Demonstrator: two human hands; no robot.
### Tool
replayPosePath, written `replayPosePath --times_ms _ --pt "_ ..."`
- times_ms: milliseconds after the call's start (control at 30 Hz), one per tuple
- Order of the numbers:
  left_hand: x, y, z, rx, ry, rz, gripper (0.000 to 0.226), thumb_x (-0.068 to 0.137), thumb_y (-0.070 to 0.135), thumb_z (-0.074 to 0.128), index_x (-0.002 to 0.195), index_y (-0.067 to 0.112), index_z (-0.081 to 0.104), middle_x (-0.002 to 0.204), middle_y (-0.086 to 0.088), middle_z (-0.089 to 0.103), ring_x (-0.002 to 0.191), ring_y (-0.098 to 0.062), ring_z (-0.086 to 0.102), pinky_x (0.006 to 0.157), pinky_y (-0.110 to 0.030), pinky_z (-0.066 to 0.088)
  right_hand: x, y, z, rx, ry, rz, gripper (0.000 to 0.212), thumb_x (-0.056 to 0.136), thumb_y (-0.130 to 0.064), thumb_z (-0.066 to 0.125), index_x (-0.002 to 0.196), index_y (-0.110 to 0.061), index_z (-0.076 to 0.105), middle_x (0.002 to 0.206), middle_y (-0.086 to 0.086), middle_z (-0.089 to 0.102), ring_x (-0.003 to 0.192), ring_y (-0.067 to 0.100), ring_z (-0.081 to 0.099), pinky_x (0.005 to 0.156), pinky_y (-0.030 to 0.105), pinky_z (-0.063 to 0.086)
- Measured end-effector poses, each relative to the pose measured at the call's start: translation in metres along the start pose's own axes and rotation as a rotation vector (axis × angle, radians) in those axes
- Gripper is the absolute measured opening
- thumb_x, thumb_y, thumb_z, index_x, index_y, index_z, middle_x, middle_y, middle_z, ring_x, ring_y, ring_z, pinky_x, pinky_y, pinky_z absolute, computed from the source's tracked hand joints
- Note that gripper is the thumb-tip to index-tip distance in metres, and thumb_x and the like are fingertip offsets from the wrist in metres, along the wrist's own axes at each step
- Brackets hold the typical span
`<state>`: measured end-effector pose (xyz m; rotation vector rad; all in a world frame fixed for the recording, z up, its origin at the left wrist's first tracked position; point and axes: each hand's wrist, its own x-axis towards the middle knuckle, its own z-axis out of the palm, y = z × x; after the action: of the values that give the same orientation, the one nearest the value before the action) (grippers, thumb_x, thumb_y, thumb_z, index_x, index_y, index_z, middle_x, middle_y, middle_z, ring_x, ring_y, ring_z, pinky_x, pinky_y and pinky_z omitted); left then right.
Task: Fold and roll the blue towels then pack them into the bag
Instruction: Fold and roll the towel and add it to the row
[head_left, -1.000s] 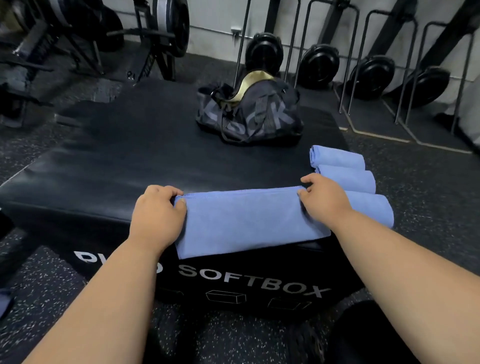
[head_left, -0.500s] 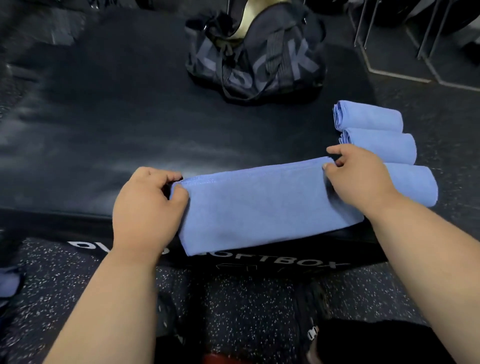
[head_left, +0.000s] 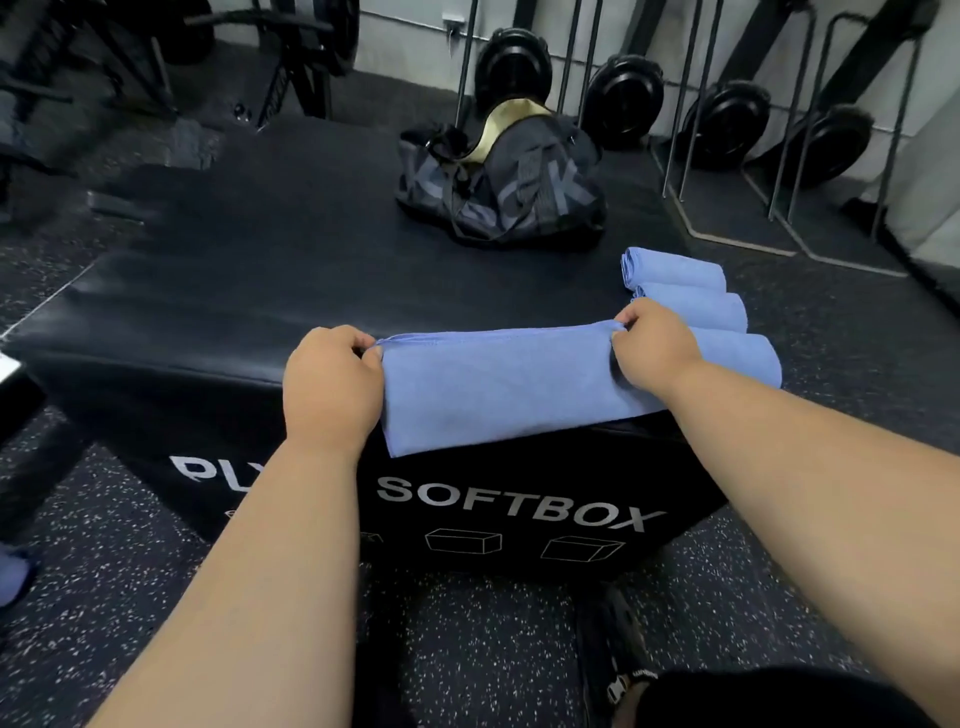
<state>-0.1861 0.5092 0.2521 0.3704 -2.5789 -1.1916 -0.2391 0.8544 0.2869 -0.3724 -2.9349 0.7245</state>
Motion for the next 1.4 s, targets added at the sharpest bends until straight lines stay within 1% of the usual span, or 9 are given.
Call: replayPosePath --times_ms 167,333,500,800,900,1000,1100,1267,1400 --pt "0.005 -0.001 -0.007 -0.032 -0.021 0.006 0.014 0.095 0.023 0.061 0.083 0.023 0.069 0.084 0.015 0.061 0.078 -0.007 0.058 0.06 -0.018 0.037 -0.004 -0.004 0.002 0.05 0.061 -0.024 0.012 0.098 -0.016 0.05 0.091 -0.024 0.055 0.09 -0.007 0.064 0.089 0.022 0.06 0.074 0.036 0.041" --pt "0.009 -0.003 -0.004 -0.037 -0.096 0.011 0.008 0.088 0.028 0.062 0.081 0.028 0.065 0.084 0.011 0.067 0.077 -0.009 0.062 0.064 -0.031 0.051 -0.001 -0.006 0.012 0.104 0.124 -0.017 0.016 0.097 -0.012 0.046 0.091 -0.025 0.052 0.088 -0.006 0.063 0.085 0.018 0.058 0.074 0.037 0.042" --pt "0.02 -0.01 0.0 0.049 -0.136 0.052 0.014 0.089 0.039 0.066 0.077 0.033 0.069 0.092 0.011 0.066 0.077 -0.008 0.062 0.059 -0.026 0.043 0.005 -0.002 0.019 0.136 0.135 0.031 0.01 0.1 -0.013 0.046 0.096 -0.02 0.052 0.089 -0.004 0.061 0.085 0.019 0.057 0.074 0.037 0.04" --pt "0.021 -0.011 -0.002 0.001 -0.08 0.026 0.015 0.096 0.03 0.065 0.081 0.031 0.068 0.091 0.015 0.061 0.079 -0.004 0.058 0.061 -0.023 0.039 0.023 -0.006 0.02 0.225 0.208 0.031 0.013 0.098 -0.011 0.046 0.093 -0.021 0.052 0.089 -0.005 0.06 0.086 0.021 0.056 0.077 0.036 0.043" --pt "0.02 -0.011 -0.001 0.001 -0.06 0.015 0.014 0.097 0.03 0.064 0.084 0.03 0.068 0.088 0.016 0.061 0.081 -0.006 0.059 0.063 -0.029 0.043 0.03 -0.007 0.021 0.238 0.194 0.035 0.014 0.099 -0.009 0.045 0.102 -0.021 0.053 0.089 -0.007 0.058 0.088 0.02 0.056 0.078 0.033 0.04" --pt "0.02 -0.01 0.001 0.015 -0.053 0.002 0.014 0.098 0.029 0.062 0.084 0.03 0.066 0.085 0.015 0.064 0.078 -0.004 0.058 0.061 -0.028 0.041 0.037 -0.005 0.025 0.253 0.144 0.006 0.03 0.103 -0.012 0.046 0.127 -0.027 0.053 0.082 -0.004 0.058 0.086 0.019 0.059 0.082 0.032 0.041" --pt "0.021 -0.01 0.003 0.025 -0.044 -0.012 0.014 0.097 0.029 0.061 0.084 0.03 0.065 0.086 0.014 0.065 0.077 -0.004 0.058 0.059 -0.027 0.04 0.045 -0.005 0.03 0.228 0.099 0.023 0.038 0.105 -0.015 0.047 0.141 -0.026 0.053 0.086 -0.004 0.062 0.097 0.02 0.062 0.091 0.033 0.044" --pt "0.021 -0.008 0.005 0.064 -0.036 -0.027 0.014 0.099 0.028 0.057 0.087 0.031 0.064 0.084 0.014 0.065 0.076 -0.007 0.059 0.057 -0.028 0.04 0.057 -0.007 0.036 0.159 0.054 0.044 0.03 0.106 -0.014 0.047 0.128 -0.021 0.066 0.127 0.001 0.066 0.119 0.021 0.059 0.096 0.027 0.039" --pt "0.023 -0.008 0.006 0.111 -0.017 -0.045 0.014 0.099 0.028 0.056 0.088 0.03 0.063 0.083 0.013 0.065 0.074 -0.007 0.058 0.056 -0.027 0.038 0.063 -0.007 0.036 0.13 0.042 0.051 0.02 0.105 -0.018 0.047 0.11 -0.027 0.063 0.115 -0.005 0.063 0.113 0.02 0.057 0.093 0.029 0.039"
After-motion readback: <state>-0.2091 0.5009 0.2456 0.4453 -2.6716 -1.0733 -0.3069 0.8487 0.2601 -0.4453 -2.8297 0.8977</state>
